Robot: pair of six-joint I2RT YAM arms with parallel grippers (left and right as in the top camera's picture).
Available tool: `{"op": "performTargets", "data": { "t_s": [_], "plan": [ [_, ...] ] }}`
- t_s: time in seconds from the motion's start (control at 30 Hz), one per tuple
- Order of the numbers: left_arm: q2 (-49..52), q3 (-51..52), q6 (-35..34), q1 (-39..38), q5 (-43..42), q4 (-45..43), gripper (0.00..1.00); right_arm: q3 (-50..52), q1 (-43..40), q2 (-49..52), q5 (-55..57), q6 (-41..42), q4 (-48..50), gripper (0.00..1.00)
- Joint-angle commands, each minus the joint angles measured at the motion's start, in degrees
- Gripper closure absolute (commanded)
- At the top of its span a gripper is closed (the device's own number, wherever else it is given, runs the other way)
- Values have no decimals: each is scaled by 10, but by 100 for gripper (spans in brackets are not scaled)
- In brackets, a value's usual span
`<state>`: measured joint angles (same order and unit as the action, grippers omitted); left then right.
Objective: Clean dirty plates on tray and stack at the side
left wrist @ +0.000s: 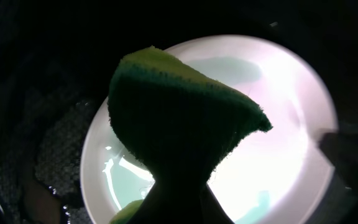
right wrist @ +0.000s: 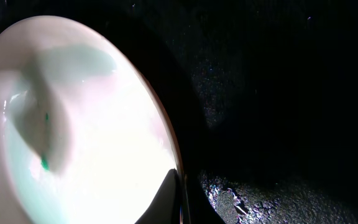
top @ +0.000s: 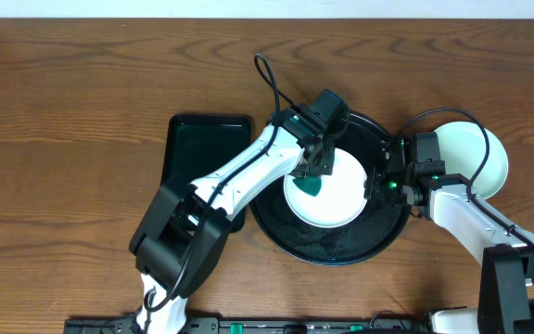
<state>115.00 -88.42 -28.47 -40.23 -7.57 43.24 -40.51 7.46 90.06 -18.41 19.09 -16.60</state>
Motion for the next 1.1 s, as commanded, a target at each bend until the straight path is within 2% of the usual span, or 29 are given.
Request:
{"op": "performTargets", "data": {
  "t_s": [0.0, 0.13, 0.33, 0.37, 0.47, 0.5, 1.07],
  "plan": [
    [18, 19, 0, -1, 45, 1, 92, 5, 9, 6, -3, -1, 1, 99],
    [22, 35, -19, -1, 92, -2, 92, 5, 9, 6, -2, -1, 1, 99],
    [34, 40, -23, -2, 91, -12, 87, 5, 9, 6, -2, -1, 1, 99],
    [35, 40, -23, -2, 89, -11, 85, 5, 9, 6, -2, -1, 1, 99],
    [34, 40, -23, -2, 67, -12, 67, 5, 9, 6, -2, -1, 1, 99],
    [33, 40, -23, -2, 65, -12, 66, 5, 9, 6, -2, -1, 1, 99],
    [9, 38, -22, -2, 65, 11, 66, 5, 9, 6, -2, -1, 1, 99]
  ]
}}
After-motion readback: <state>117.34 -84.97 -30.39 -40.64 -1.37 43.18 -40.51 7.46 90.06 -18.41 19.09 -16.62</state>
